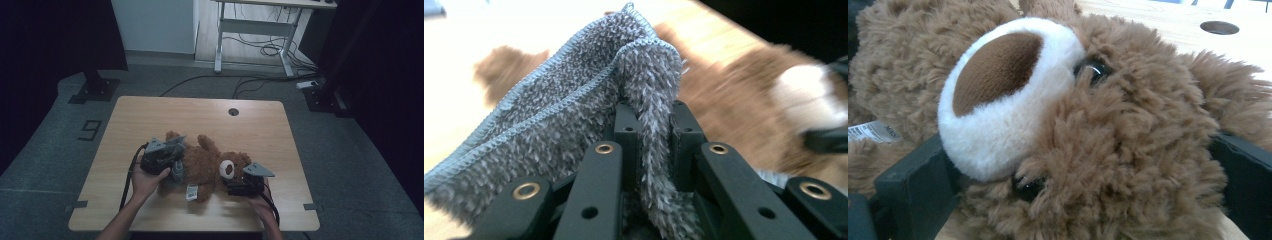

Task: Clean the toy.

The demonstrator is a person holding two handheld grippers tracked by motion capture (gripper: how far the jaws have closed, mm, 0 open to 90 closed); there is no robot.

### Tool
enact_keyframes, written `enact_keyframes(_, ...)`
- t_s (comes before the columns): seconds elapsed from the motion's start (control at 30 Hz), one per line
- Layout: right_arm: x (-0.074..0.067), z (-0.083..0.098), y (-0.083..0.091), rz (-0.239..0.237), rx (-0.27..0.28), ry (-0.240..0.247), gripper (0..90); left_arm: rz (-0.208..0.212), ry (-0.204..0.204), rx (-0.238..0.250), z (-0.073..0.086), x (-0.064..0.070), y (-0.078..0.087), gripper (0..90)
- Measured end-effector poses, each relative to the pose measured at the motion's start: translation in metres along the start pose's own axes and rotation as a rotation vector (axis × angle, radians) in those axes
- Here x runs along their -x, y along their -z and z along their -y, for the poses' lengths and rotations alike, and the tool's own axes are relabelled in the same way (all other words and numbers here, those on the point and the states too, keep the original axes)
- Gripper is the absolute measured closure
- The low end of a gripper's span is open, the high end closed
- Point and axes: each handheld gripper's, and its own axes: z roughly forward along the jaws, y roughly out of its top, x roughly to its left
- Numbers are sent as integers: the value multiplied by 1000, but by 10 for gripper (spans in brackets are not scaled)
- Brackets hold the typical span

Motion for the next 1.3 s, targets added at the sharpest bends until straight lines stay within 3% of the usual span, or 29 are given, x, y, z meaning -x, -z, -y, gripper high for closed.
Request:
enact_keyframes(0.13, 0, 0, 1, 0, 3, -7, 0, 47, -84, 16, -26, 37, -10, 781)
enact_keyframes(0.23, 1, 0, 0, 1, 7, -11, 0, 73, -133, -15, -37, 66, -33, 780)
enact_keyframes(0.37, 2, 0, -1, 0, 5, -24, 0, 105, -168, -81, -37, 93, -69, 778)
enact_keyframes(0.43, 2, 0, -1, -1, 4, -20, 9, 101, -182, -118, -32, 100, -83, 778)
enact_keyframes(0.47, 2, 1, -1, -1, 0, -15, 22, 90, -188, -113, -29, 100, -86, 777)
enact_keyframes(0.53, 4, 2, -2, 2, -9, -5, 47, 75, -172, -111, -26, 97, -85, 778)
enact_keyframes(0.6, 5, 2, -2, -4, -9, -7, 65, 30, -188, -131, -20, 89, -84, 779)
enact_keyframes(0.7, 4, 1, -3, -6, -17, -6, 81, 45, -132, -114, -12, 73, -78, 782)
enact_keyframes(0.83, 4, 0, -3, -4, -27, -4, 96, 22, -146, -71, -5, 62, -57, 784)
enact_keyframes(1.07, 6, 1, -4, -9, -21, -16, 98, -31, -62, -22, 5, 22, -25, 784)
enact_keyframes(1.2, 6, 2, -4, -9, -18, -18, 99, -95, -32, -42, 15, -2, -15, 783)
enact_keyframes(1.3, 6, 2, -4, -13, -11, -22, 98, -99, 6, -80, 31, -18, -14, 784)
